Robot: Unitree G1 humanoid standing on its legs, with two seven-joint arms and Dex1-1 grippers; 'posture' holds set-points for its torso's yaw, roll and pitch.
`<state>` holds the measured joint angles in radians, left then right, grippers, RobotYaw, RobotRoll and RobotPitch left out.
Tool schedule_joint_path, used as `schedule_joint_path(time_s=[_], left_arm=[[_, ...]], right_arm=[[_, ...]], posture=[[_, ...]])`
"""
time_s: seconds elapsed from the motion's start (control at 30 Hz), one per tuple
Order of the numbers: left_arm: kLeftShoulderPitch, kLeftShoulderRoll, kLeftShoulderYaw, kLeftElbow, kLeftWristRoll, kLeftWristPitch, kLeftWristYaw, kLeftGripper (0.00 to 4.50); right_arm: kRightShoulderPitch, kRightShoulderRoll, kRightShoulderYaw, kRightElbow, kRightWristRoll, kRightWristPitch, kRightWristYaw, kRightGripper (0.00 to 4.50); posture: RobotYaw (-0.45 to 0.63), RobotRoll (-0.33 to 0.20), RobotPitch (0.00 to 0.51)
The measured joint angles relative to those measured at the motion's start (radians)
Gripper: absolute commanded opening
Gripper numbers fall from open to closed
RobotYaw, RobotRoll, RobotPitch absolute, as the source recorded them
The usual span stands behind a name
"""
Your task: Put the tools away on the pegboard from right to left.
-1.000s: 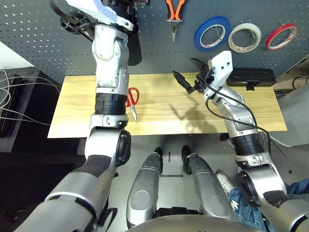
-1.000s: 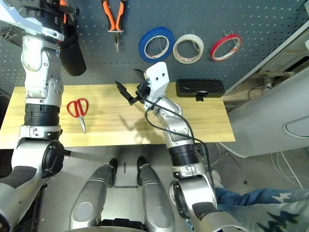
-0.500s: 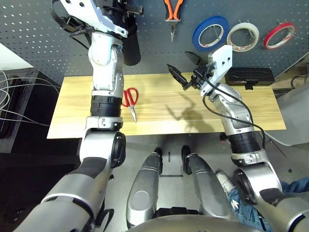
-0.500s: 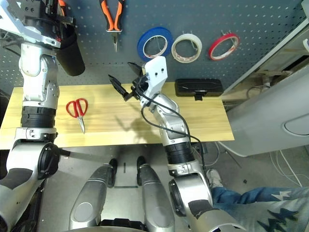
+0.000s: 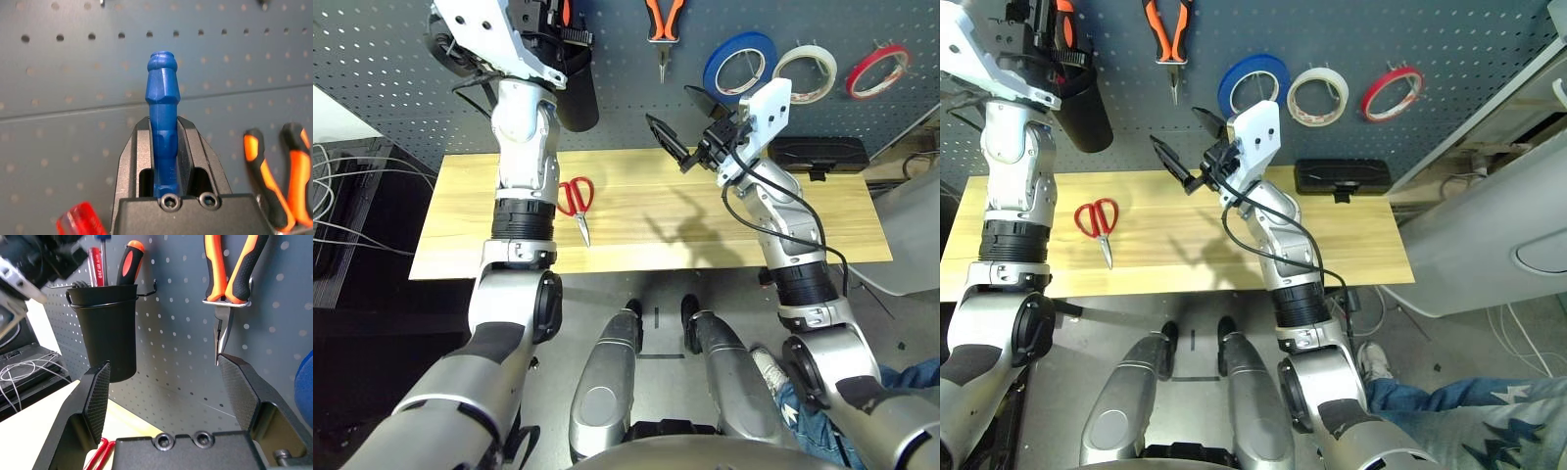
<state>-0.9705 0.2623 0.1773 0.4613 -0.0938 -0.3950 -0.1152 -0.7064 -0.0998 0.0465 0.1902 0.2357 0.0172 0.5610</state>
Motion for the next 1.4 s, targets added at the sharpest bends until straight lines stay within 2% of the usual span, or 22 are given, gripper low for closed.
schedule_joint_path(time_s=[0.07,0.47,0.63,0.8,0.87,0.97,1.07,1.4], left_arm=[[0.016,0.000,0.000,0.006,0.009,0.005,0.013,0.56],[0.021,0.004,0.008,-0.070,-0.013,0.060,0.046,4.46],[0.034,0.003,0.020,-0.156,-0.055,0.062,0.038,4.49],[0.058,0.005,0.021,-0.280,-0.128,0.149,-0.012,4.49],[0.102,0.025,-0.005,-0.356,-0.184,0.255,-0.088,4.49],[0.160,0.035,-0.054,-0.400,-0.217,0.354,-0.167,4.49],[0.181,0.033,-0.088,-0.430,-0.226,0.416,-0.213,4.49],[0.239,0.025,-0.157,-0.488,-0.223,0.496,-0.305,4.49]], right_arm=[[0.000,0.000,0.000,0.001,0.000,-0.002,0.000,4.50],[0.000,-0.001,0.000,0.002,0.000,-0.002,0.001,4.50],[0.000,-0.002,0.000,0.003,0.000,-0.002,0.001,4.50],[0.003,-0.003,0.001,0.003,0.000,-0.002,0.002,4.50],[0.012,-0.005,0.001,0.003,-0.001,-0.002,0.002,4.50],[0.021,-0.011,0.002,0.003,-0.001,-0.002,0.004,4.50],[0.025,-0.012,0.002,0.003,-0.004,-0.002,0.005,4.50],[0.047,-0.039,0.002,0.010,-0.012,-0.002,0.005,4.50]], posture=[[0.08,0.000,0.307],[0.08,0.000,0.314],[0.08,0.000,0.318],[0.08,0.000,0.322],[0.08,0.000,0.322],[0.08,0.000,0.326],[0.08,0.000,0.326],[0.07,0.000,0.331]])
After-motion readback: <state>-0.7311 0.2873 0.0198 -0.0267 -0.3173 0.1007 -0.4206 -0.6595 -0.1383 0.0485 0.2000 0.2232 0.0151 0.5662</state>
